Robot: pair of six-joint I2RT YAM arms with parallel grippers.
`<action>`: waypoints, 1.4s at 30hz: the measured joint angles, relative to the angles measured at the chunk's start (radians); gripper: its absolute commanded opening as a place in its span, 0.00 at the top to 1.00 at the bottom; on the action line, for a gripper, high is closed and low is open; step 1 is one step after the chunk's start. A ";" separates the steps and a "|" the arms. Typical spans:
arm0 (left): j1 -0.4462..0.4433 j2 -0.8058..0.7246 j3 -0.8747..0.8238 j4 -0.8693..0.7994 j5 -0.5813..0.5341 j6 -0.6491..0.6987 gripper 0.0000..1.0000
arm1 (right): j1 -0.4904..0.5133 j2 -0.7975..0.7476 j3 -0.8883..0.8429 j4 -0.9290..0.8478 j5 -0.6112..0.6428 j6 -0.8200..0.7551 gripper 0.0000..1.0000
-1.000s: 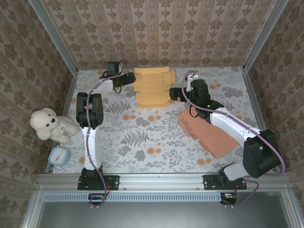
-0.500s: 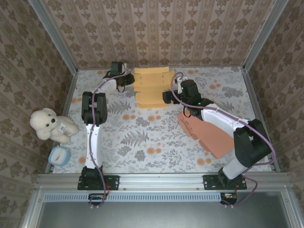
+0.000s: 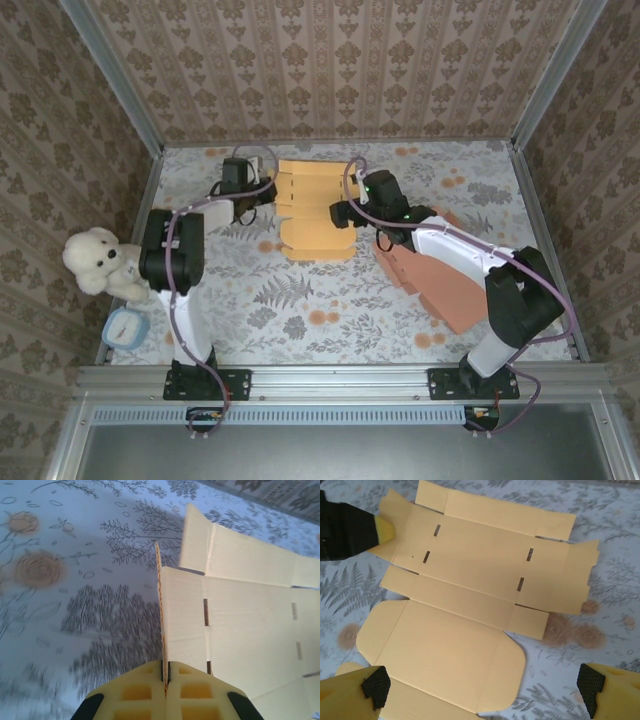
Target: Fold the paper box
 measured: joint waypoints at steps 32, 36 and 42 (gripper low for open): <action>-0.341 -0.876 -0.955 0.586 -0.233 0.285 1.00 | 0.064 0.000 0.458 -0.710 -0.205 -0.993 0.35; -0.365 -0.944 -0.980 0.599 -0.256 0.313 1.00 | 0.033 0.053 0.502 -0.774 -0.205 -1.054 0.44; -0.371 -1.006 -1.011 0.605 -0.299 0.330 1.00 | 0.008 0.108 0.555 -0.832 -0.223 -1.088 0.48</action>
